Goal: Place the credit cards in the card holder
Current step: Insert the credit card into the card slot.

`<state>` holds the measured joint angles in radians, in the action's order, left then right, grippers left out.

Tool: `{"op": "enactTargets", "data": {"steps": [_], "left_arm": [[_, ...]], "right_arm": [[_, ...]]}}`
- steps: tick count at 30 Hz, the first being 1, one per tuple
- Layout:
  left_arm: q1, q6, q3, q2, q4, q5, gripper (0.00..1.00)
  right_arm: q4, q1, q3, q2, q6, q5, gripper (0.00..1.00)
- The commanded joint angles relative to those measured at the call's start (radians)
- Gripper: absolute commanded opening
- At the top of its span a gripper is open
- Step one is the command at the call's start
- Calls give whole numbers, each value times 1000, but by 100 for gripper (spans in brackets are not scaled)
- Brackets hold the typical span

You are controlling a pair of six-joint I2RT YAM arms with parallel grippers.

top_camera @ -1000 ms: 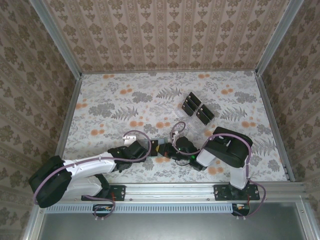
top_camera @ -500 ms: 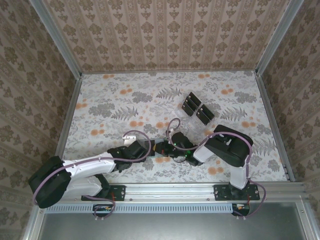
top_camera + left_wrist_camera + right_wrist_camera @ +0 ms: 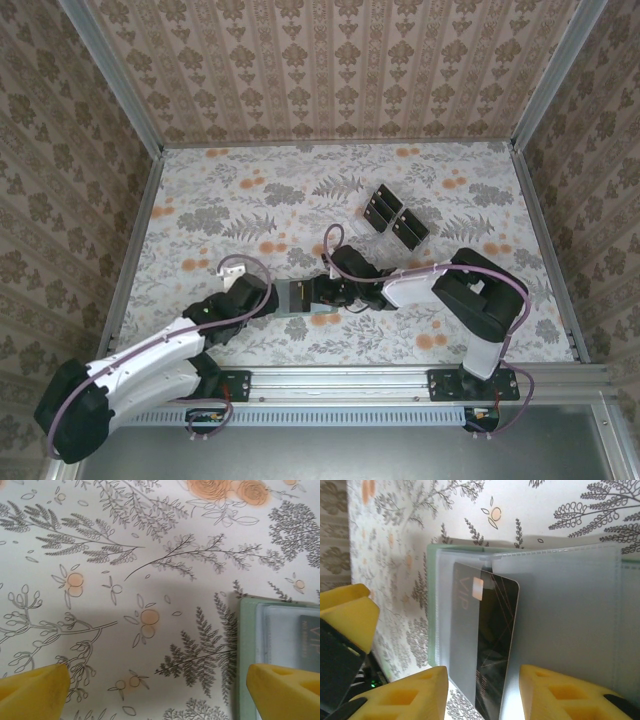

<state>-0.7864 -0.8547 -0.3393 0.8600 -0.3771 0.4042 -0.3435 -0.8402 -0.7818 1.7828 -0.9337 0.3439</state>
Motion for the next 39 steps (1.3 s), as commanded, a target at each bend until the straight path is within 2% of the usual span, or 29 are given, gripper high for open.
{"op": "enactTargets", "data": {"steps": [1,8,19,22,28,39], "left_arm": [[16,-12,14,-12,-49,-32,100],[19,-21,16,44,-27,-45,100],[20,-28,-6,160,3,-60,100],[19,-28,-3,182,22,-69,100],[19,-23,-3,219,51,-81,100],[18,-15,-3,252,80,-93,100]], "right_arm": [[182,7,-48,-18,86,-24,40],[190,6,-77,19,94,-20,35],[182,6,-125,66,95,11,11],[180,7,-137,73,93,20,7],[182,2,-163,92,92,42,2],[181,-31,-211,136,82,84,0]]}}
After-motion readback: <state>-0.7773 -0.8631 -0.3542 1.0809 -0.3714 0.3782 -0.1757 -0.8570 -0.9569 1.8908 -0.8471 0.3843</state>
